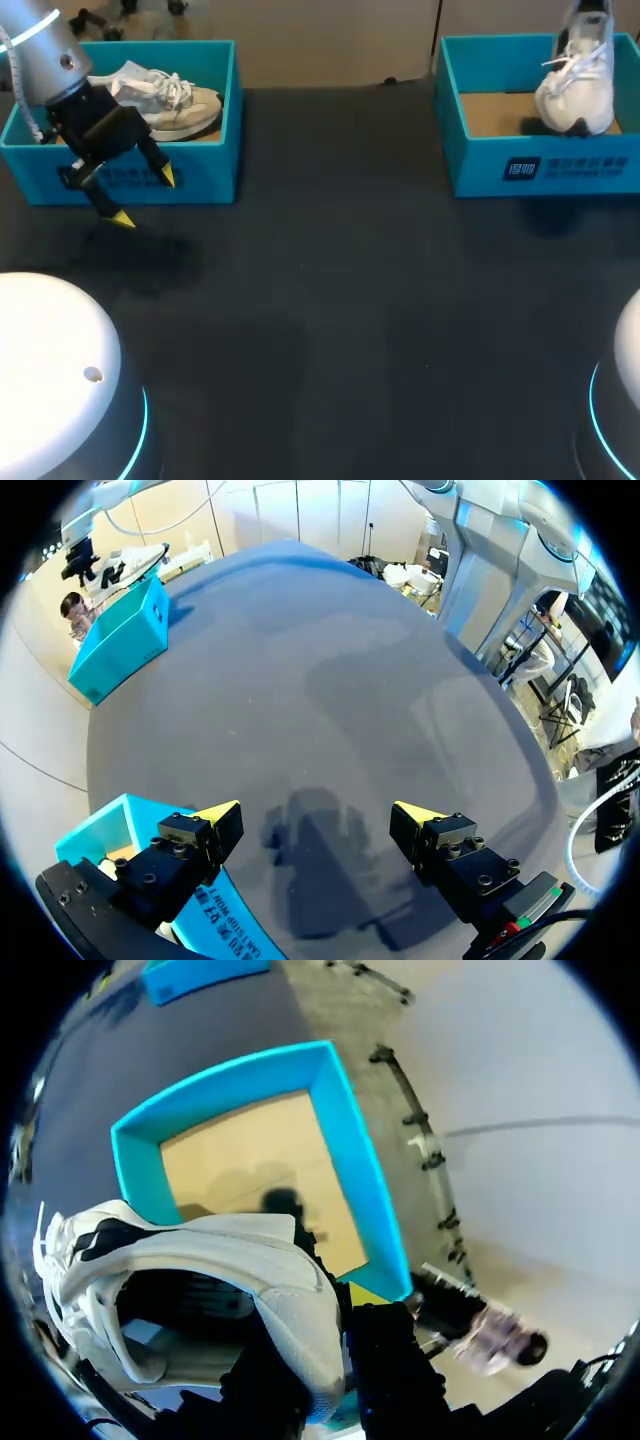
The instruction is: Take the shoe out of the shoebox, open the shoe tongue, remove and reinsert the insole, then place the shoe into the shoebox
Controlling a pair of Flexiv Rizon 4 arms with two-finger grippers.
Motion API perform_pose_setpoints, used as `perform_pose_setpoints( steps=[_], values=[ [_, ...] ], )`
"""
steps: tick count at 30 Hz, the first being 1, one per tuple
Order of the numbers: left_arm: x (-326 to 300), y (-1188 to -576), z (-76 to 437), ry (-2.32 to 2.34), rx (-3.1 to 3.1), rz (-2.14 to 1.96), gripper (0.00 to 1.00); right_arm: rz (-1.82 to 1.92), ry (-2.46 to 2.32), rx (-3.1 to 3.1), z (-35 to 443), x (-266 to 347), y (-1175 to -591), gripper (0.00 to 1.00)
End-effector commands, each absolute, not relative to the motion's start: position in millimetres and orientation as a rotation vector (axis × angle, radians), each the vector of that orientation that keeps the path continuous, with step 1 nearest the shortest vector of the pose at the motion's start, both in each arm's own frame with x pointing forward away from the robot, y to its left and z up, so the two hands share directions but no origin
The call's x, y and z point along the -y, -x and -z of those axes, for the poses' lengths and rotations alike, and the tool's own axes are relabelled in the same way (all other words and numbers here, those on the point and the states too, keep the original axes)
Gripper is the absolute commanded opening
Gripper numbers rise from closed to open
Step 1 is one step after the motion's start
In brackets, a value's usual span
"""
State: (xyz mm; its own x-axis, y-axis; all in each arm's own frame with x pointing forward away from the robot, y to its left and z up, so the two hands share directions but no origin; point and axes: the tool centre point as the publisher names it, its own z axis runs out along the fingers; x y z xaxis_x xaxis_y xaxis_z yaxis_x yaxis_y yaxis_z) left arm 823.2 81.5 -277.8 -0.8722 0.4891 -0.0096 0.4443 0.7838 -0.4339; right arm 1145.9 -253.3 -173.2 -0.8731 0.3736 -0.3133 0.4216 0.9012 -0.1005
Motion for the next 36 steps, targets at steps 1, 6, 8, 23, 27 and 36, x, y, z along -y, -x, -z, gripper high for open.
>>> perform_pose_setpoints(
  steps=[1, 6, 8, 23, 27, 36],
  values=[
    [-82, -822, 277, 0.753, 2.870, -0.652, 1.00, 0.255, -1.454, -2.558, 172, 248, -1120, 0.00],
    [-82, -822, 277, 0.753, 2.870, -0.652, 1.00, 0.255, -1.454, -2.558, 172, 248, -1120, 0.00],
    [-82, -822, 277, 0.753, 2.870, -0.652, 1.00, 0.255, -1.454, -2.558, 172, 248, -1120, 0.00],
    [-82, -822, 277, 0.753, 2.870, -0.652, 1.00, 0.231, -1.730, -2.349, 181, 275, -1104, 0.00],
    [-82, -822, 277, 0.753, 2.870, -0.652, 1.00, 0.184, -1.875, -2.209, 184, 285, -1092, 0.00],
    [-82, -822, 277, 0.753, 2.870, -0.652, 1.00, 0.186, -2.067, -1.945, 191, 300, -1070, 0.00]
  ],
)
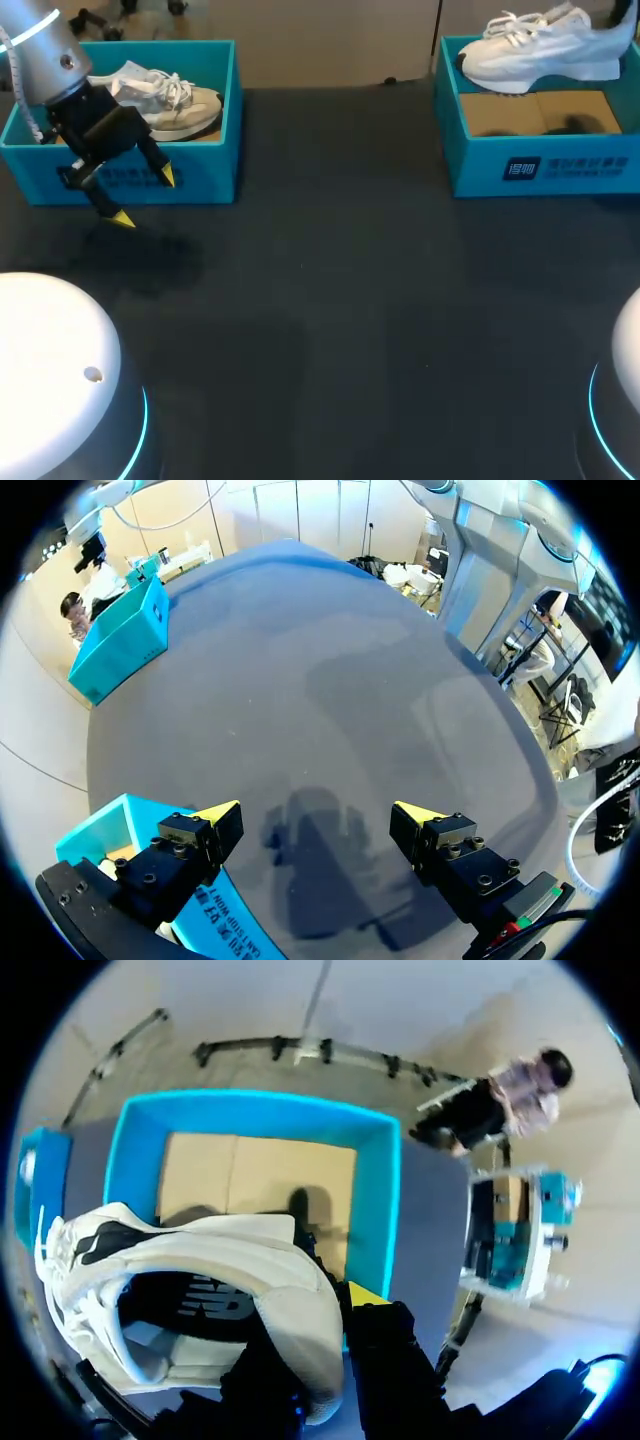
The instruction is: Take the shoe out of the shoebox, open the shoe tongue, remove and reinsert the insole, then place the shoe into the shoebox
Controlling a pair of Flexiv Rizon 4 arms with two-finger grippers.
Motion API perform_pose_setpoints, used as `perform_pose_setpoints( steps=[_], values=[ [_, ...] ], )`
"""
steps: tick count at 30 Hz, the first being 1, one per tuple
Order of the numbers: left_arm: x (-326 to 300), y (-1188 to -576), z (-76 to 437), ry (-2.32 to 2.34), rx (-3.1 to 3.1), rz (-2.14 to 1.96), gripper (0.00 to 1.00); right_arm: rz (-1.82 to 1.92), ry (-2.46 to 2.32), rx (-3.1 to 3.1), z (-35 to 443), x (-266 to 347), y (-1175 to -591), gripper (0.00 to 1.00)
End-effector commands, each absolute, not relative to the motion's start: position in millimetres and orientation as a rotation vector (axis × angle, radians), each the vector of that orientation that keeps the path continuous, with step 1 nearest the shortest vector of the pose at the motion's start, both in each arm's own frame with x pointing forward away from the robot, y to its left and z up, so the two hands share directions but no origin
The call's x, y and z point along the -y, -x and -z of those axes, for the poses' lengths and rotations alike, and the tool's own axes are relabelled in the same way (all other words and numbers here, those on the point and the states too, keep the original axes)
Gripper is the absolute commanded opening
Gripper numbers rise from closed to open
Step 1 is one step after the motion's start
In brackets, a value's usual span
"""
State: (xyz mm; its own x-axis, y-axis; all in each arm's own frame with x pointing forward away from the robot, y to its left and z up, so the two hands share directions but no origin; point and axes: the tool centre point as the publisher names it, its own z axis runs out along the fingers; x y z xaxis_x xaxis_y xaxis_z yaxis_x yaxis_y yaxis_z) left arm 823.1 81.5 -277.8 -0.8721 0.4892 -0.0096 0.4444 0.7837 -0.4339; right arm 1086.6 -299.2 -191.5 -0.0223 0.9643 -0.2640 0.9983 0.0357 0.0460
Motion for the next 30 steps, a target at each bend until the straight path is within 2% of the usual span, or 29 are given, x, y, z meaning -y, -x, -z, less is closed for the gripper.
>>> perform_pose_setpoints(
  steps=[1, 17, 30],
  values=[
    [-82, -822, 277, 0.753, 2.870, -0.652, 1.00, 0.186, -2.067, -1.945, 191, 300, -1070, 0.00],
    [-82, -822, 277, 0.753, 2.870, -0.652, 1.00, 0.186, -2.067, -1.945, 191, 300, -1070, 0.00],
    [-82, -822, 277, 0.753, 2.870, -0.652, 1.00, 0.204, -2.267, -1.822, 217, 342, -1092, 0.00]
  ],
)
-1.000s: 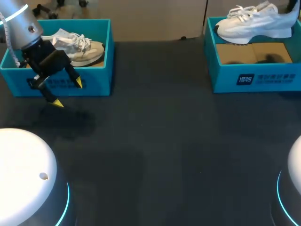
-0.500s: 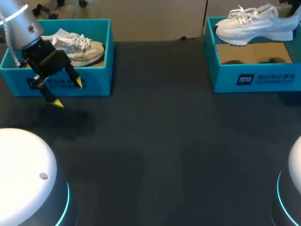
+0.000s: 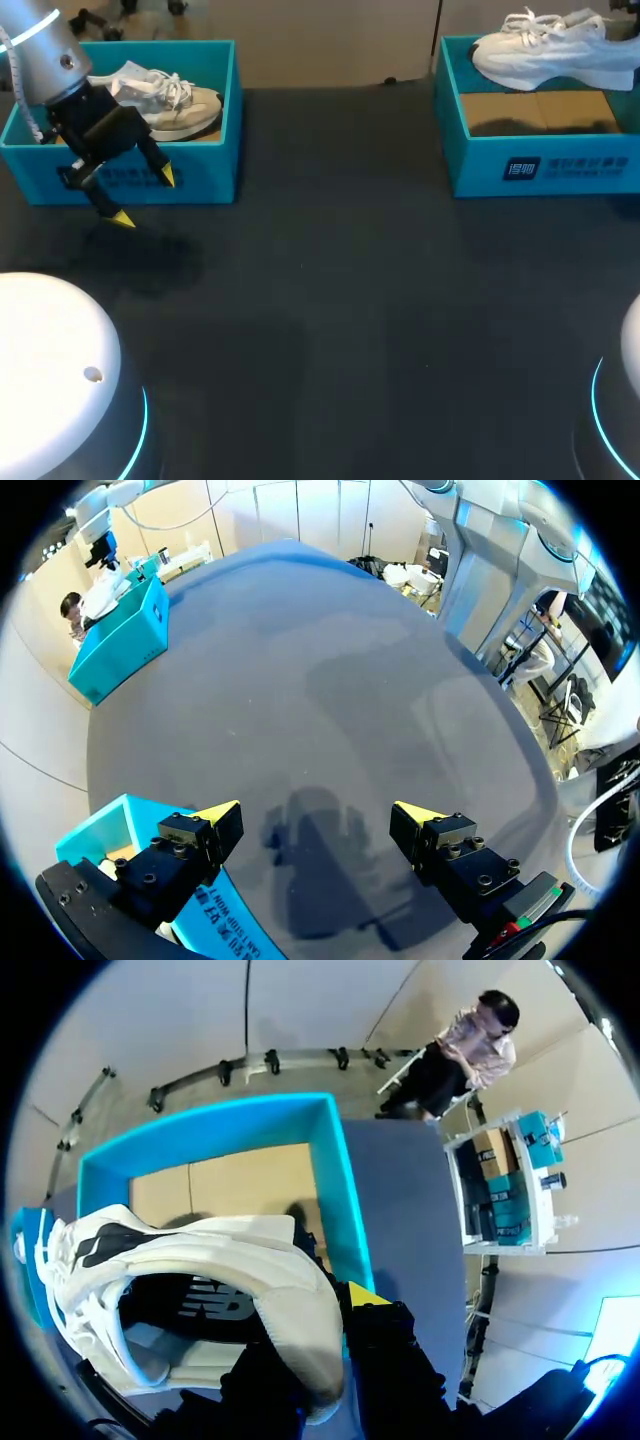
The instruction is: Take the shoe out of the shoebox, open the shoe tongue, remove and reinsert the insole, then place the shoe into the shoebox
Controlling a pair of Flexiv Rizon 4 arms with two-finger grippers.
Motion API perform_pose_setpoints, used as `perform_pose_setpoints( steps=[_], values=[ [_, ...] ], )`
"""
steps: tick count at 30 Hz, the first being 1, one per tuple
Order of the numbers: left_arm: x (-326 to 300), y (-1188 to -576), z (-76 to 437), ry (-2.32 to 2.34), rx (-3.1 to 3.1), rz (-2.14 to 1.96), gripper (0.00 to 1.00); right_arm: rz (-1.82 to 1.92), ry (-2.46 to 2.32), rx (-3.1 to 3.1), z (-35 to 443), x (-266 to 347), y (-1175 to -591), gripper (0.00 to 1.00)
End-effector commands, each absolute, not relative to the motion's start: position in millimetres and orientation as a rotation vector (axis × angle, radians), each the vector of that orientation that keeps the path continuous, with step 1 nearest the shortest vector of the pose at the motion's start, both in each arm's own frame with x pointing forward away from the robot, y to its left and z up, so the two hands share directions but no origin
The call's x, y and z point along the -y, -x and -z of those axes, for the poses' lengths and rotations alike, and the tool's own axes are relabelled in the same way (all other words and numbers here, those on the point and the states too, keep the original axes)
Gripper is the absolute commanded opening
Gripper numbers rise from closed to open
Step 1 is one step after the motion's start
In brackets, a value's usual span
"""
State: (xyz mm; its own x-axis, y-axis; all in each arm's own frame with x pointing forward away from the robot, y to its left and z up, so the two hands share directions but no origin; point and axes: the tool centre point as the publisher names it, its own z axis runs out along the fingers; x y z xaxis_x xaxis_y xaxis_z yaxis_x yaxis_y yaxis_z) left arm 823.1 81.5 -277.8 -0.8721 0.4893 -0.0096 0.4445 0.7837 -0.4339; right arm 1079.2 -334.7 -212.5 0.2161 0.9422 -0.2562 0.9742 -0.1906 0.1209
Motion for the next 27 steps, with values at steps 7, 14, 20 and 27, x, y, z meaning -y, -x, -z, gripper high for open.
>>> perform_pose_setpoints(
  steps=[7, 14, 20, 27],
  values=[
    [-82, -822, 277, 0.753, 2.870, -0.652, 1.00, 0.201, -2.282, -1.795, 228, 350, -1090, 0.00],
    [-82, -822, 277, 0.753, 2.870, -0.652, 1.00, 0.176, -2.223, -1.824, 242, 347, -1078, 0.00],
    [-82, -822, 277, 0.753, 2.870, -0.652, 1.00, 0.181, -2.201, -1.823, 252, 349, -1068, 0.00],
    [-82, -822, 277, 0.753, 2.870, -0.652, 1.00, 0.173, -2.189, -1.828, 262, 352, -1059, 0.00]
  ],
)
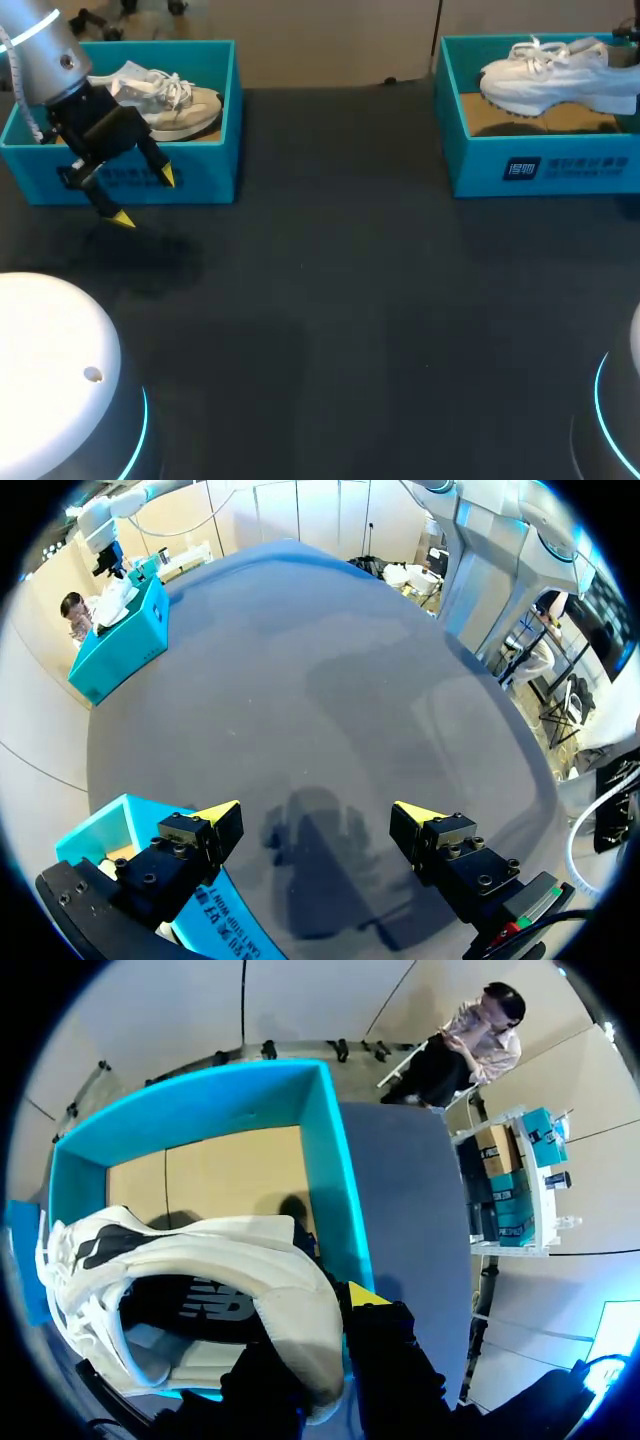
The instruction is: Take the shoe out of the shoebox, open the shoe tongue, remove and reinsert the insole, then place the shoe into the shoebox
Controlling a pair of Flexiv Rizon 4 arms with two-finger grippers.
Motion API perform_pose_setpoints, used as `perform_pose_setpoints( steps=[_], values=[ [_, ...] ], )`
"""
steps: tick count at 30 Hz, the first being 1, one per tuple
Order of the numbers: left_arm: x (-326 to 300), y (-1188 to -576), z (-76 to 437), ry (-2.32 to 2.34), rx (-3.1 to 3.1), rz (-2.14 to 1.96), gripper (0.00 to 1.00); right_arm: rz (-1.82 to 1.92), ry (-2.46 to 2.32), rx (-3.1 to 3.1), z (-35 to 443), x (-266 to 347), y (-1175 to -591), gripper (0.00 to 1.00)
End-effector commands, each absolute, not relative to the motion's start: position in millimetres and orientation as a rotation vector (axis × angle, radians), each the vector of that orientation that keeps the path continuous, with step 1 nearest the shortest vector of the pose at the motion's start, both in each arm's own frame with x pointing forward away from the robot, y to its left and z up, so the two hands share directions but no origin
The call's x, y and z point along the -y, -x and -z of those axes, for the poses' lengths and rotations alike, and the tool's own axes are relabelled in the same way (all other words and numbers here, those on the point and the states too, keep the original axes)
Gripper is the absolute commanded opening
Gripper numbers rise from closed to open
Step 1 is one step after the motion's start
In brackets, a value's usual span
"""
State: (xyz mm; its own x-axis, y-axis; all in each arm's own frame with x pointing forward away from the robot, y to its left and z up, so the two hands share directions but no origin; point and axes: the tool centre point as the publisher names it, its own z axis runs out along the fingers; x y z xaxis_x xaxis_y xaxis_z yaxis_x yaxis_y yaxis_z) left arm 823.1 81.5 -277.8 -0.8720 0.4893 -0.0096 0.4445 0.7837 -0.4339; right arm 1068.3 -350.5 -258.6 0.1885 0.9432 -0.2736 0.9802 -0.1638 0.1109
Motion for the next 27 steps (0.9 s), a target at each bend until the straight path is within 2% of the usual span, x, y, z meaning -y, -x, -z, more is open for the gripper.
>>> perform_pose_setpoints(
  steps=[1, 27],
  values=[
    [-82, -822, 277, 0.753, 2.870, -0.652, 1.00, 0.173, -2.189, -1.828, 262, 352, -1059, 0.00],
    [-82, -822, 277, 0.753, 2.870, -0.652, 1.00, 0.195, -2.204, -1.826, 272, 354, -1073, 0.00]
  ],
)
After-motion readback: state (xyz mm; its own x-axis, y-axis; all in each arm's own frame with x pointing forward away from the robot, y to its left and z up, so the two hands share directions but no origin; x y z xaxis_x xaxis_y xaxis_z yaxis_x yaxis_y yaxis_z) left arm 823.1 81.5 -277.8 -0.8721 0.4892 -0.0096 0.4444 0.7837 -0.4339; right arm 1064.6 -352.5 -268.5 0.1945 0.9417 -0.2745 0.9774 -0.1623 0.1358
